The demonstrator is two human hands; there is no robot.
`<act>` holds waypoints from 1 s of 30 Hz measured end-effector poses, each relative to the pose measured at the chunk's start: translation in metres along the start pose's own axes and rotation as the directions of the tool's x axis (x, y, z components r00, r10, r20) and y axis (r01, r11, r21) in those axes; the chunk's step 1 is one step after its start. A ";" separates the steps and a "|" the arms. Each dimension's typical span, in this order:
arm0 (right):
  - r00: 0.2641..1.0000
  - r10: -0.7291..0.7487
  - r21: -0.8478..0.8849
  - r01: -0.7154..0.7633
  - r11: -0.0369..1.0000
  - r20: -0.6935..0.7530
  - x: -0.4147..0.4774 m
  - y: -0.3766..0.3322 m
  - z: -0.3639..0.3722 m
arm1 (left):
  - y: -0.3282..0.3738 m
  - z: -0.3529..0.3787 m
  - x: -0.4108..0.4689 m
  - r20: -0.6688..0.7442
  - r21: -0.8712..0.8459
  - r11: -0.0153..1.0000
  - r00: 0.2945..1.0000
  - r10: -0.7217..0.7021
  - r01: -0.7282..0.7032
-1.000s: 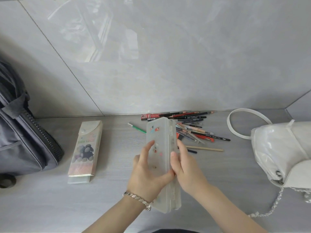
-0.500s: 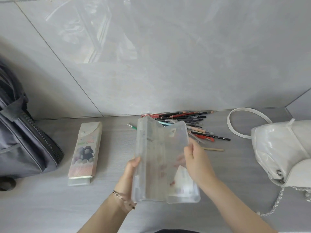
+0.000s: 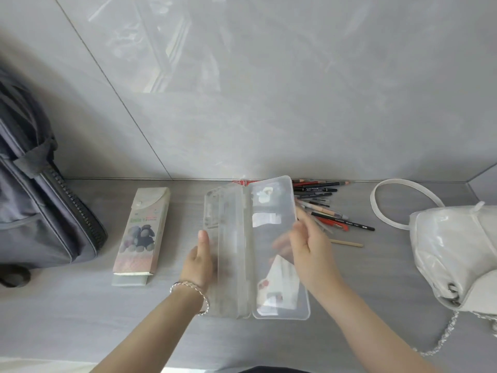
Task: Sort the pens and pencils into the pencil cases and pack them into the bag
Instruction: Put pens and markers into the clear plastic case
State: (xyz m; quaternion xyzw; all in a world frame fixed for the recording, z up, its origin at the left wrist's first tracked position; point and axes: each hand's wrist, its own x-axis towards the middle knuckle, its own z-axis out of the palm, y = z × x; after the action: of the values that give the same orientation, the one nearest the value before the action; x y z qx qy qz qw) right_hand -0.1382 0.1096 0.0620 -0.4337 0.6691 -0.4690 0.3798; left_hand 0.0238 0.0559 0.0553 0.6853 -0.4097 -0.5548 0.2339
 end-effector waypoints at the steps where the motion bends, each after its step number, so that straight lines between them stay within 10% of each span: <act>1: 1.000 -0.018 0.065 0.016 0.998 0.025 0.005 -0.001 0.002 | 0.003 -0.005 0.004 -0.044 0.045 0.999 0.999 -0.007 0.009; 4: 0.995 0.023 0.097 -0.032 0.995 0.093 0.015 0.010 0.011 | 0.018 -0.033 0.026 -0.191 0.154 0.988 0.981 0.021 0.008; 9: 0.885 0.015 -0.578 0.291 0.763 0.464 0.015 0.051 0.049 | 0.033 -0.090 0.060 -0.371 0.288 0.956 0.915 0.158 -0.048; 17: 0.625 0.137 -0.609 0.649 0.455 0.768 0.026 0.067 0.101 | 0.006 -0.101 0.067 -0.293 0.382 0.920 0.933 0.208 -0.085; 26: 0.823 0.265 -0.844 0.401 0.356 0.502 0.036 0.085 0.053 | -0.010 -0.084 0.059 -0.272 0.340 0.938 0.949 0.160 -0.061; 30: 0.976 0.139 -0.713 0.023 0.701 0.169 0.038 0.077 0.017 | -0.003 -0.060 0.043 -0.179 0.316 0.947 0.978 0.111 -0.050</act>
State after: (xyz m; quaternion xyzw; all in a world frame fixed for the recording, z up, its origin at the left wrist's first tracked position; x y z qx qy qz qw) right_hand -0.1527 0.0828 -0.0204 -0.5719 0.7674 -0.1142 0.2664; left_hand 0.0837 0.0141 0.0451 0.7470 -0.4945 -0.4041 0.1849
